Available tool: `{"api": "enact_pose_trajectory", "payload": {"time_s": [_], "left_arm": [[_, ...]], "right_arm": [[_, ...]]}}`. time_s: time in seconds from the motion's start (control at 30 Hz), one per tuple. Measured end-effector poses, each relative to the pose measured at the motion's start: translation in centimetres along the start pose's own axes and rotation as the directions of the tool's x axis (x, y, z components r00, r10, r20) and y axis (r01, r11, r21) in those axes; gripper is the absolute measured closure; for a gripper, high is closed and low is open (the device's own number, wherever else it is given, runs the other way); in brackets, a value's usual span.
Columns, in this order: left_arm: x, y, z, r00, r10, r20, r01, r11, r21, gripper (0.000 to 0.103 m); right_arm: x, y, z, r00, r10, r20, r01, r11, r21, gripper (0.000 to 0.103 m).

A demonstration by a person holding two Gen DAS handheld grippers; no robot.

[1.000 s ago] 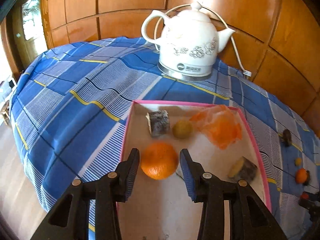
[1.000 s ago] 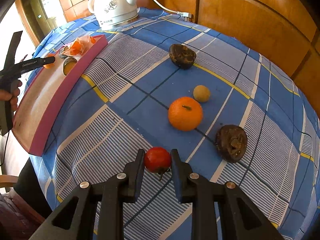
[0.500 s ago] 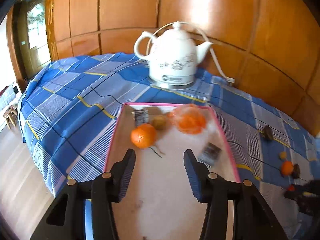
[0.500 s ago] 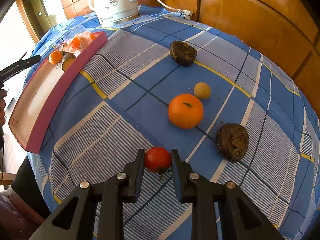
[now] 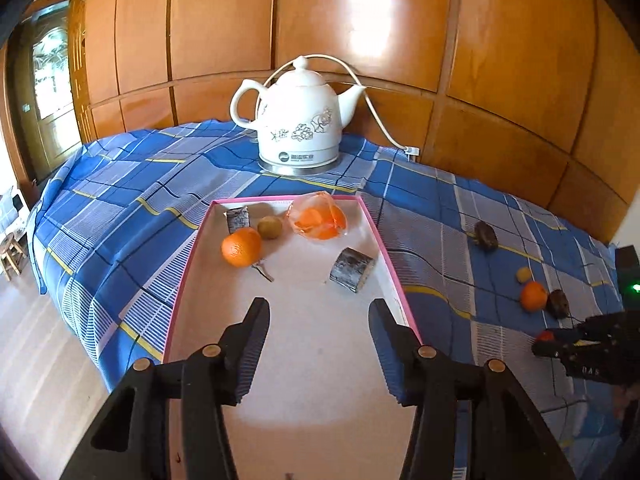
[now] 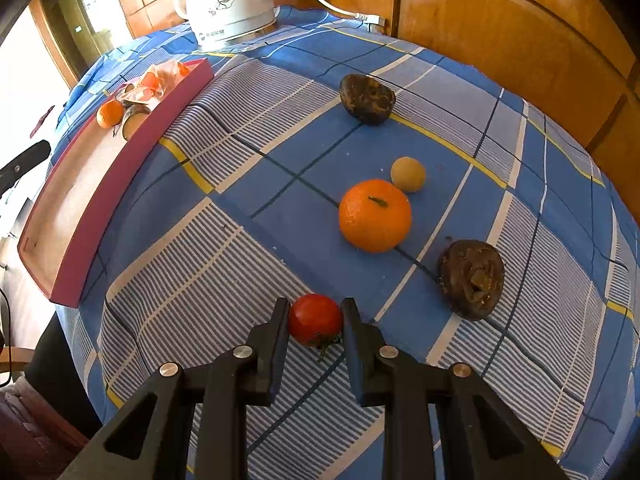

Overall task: Organize fruits
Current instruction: 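Carry the red tomato over the tray and open the right tool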

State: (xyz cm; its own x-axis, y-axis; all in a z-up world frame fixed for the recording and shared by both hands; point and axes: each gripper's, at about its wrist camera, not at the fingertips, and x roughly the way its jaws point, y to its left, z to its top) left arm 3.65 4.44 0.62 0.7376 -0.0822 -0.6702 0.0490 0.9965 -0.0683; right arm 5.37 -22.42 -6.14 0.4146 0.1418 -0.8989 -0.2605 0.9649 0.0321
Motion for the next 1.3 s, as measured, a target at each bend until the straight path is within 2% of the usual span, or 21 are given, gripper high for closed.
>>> {"api": "enact_pose_trajectory", "payload": {"time_s": [0.4, 0.93, 1.07, 1.3], "left_arm": [[0.2, 0.6, -1.1, 1.0, -0.003, -0.02, 0.003, 1.0, -0.019, 0.049], [0.5, 2.0, -1.7, 1.0, 0.001, -0.032, -0.002, 0.999, -0.051, 0.049], [0.4, 2.9, -1.5, 1.0, 0.016, -0.021, -0.017, 0.997, -0.076, 0.049], [0.3, 4.9, -1.4, 0.998, 0.054, -0.017, -0.056, 0.99, -0.128, 0.049]], "right_arm": [[0.1, -0.6, 0.0, 1.0, 0.02, 0.004, -0.02, 0.999, 0.038, 0.078], [-0.8, 1.3, 0.5, 0.999, -0.033, 0.026, 0.033, 0.999, -0.007, 0.078], [-3.2, 3.8, 2.0, 0.995, 0.027, 0.1, -0.024, 0.999, -0.038, 0.078], [-5.1, 10.4, 4.8, 0.964, 0.189, 0.186, -0.167, 0.978, -0.126, 0.078]]}}
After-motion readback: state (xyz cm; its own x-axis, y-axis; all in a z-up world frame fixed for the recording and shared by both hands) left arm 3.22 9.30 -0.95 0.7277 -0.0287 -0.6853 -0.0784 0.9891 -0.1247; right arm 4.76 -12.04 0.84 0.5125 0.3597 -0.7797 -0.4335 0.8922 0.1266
